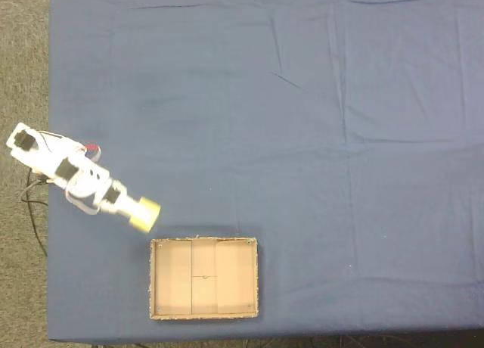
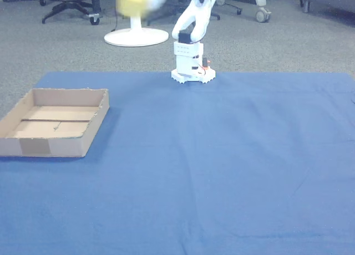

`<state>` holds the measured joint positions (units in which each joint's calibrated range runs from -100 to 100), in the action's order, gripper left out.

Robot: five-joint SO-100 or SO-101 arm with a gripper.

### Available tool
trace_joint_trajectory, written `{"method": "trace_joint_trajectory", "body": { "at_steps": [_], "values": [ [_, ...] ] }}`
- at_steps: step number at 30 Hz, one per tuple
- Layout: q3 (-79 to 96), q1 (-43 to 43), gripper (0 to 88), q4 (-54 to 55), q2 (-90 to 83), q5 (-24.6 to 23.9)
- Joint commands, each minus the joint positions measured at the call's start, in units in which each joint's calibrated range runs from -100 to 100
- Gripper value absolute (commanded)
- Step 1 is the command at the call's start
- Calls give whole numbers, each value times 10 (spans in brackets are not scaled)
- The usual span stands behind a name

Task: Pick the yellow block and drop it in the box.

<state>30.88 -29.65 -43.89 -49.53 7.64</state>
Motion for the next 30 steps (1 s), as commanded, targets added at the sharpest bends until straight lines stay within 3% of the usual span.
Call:
{"method": "trace_joint_trajectory", "body": {
  "at_steps": [1, 7, 16, 20, 26, 30],
  "values": [
    [-112, -61, 189, 57, 158, 12],
    [-396, -87, 189, -23, 506, 33],
    [-729, -111, 192, -104, 844, 60],
    [-775, -107, 204, -116, 894, 69],
    [-792, -105, 382, -127, 934, 85],
    [-713, -102, 384, -124, 869, 72]
  ]
}}
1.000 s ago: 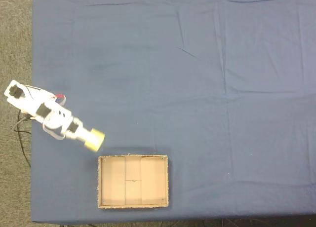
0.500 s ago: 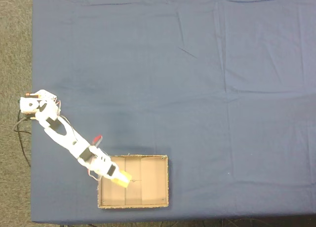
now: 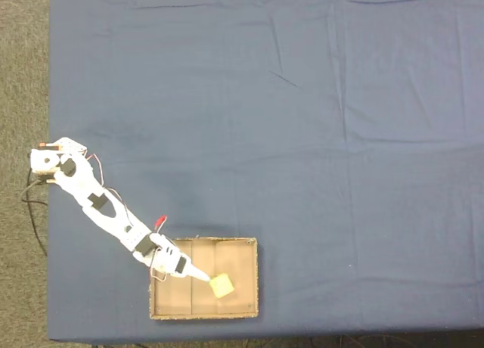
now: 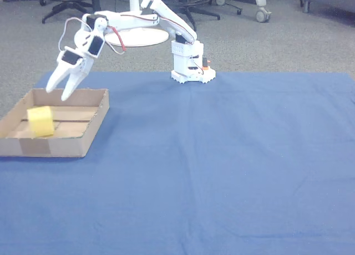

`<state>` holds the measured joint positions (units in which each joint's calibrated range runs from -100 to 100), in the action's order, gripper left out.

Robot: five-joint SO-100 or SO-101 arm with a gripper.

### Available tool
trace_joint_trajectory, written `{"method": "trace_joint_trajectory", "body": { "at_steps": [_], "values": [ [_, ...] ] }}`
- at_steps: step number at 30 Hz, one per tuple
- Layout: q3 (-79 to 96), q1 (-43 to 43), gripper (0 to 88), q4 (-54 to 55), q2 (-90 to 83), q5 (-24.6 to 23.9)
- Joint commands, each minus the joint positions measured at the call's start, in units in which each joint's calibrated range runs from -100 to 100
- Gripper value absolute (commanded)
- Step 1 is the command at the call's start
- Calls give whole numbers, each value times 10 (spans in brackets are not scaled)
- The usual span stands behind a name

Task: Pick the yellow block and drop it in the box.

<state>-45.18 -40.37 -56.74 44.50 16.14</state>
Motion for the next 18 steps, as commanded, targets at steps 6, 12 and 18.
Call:
{"method": "trace_joint_trajectory", "body": {
  "at_steps": [6, 12, 18],
  "values": [
    [456, 99, 303, 54, -541, -67],
    [883, 339, 2, 166, -1030, -115],
    [1354, 430, 2, 213, -1334, -119]
  ]
}}
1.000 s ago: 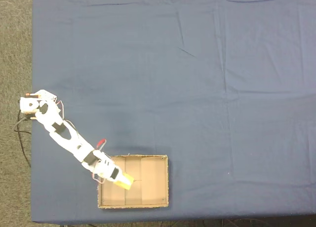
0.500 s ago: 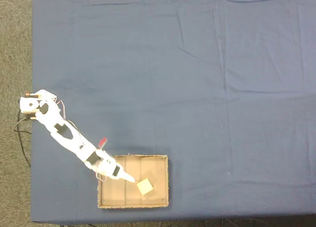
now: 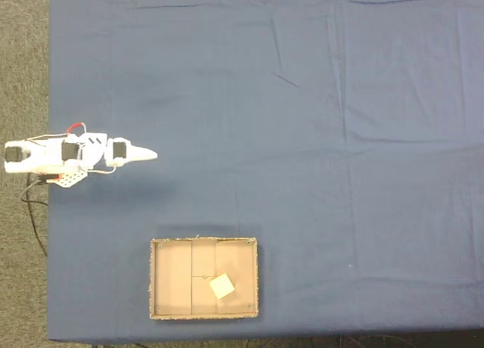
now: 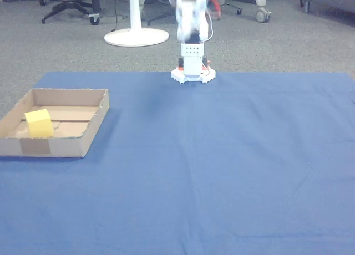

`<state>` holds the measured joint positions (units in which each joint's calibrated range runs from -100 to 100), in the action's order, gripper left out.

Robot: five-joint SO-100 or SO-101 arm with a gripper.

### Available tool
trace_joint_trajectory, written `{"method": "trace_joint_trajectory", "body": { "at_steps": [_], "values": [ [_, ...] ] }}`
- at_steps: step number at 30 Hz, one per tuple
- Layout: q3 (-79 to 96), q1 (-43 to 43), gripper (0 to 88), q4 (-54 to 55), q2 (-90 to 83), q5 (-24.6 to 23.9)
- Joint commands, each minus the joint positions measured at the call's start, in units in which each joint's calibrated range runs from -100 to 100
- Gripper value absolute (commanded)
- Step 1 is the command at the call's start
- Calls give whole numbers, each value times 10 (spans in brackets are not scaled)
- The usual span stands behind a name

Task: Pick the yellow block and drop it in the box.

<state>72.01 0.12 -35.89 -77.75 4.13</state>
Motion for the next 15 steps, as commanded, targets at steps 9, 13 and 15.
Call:
{"method": "trace_joint_trajectory", "body": {
  "at_steps": [9, 13, 15],
  "values": [
    [277, 61, 2, -116, -198, -24],
    [277, 52, 2, -118, -198, -29],
    [277, 46, 2, -119, -198, -33]
  ]
}}
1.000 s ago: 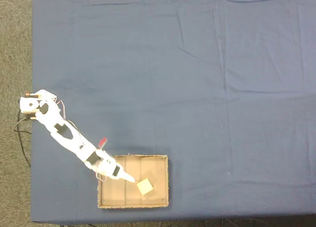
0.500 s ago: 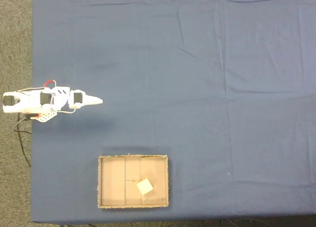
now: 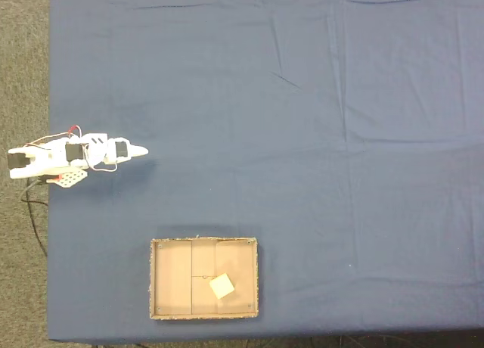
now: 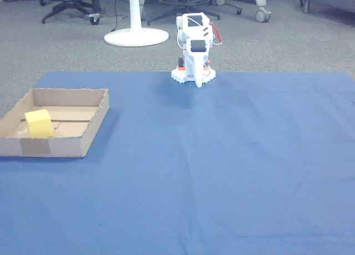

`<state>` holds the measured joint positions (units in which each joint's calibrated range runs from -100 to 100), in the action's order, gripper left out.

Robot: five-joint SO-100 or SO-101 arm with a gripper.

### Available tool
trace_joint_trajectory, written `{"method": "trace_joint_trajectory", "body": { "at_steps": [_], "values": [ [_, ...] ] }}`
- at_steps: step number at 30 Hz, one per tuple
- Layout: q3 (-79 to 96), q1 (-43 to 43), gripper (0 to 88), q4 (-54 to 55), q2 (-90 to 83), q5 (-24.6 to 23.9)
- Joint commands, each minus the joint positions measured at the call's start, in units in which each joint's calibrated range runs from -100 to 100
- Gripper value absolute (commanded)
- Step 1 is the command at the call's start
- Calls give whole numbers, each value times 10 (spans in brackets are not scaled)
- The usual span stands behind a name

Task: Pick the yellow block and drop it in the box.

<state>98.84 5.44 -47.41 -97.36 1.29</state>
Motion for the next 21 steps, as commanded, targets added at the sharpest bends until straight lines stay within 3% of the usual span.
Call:
{"method": "trace_joint_trajectory", "body": {
  "at_steps": [1, 4, 9, 11, 21],
  "values": [
    [9, -15, 2, -3, -2, -14],
    [9, -47, 2, -5, -3, -42],
    [9, -35, 35, -4, -3, -40],
    [9, -40, 3, -4, -3, -43],
    [9, -40, 3, -5, -3, -43]
  ]
}}
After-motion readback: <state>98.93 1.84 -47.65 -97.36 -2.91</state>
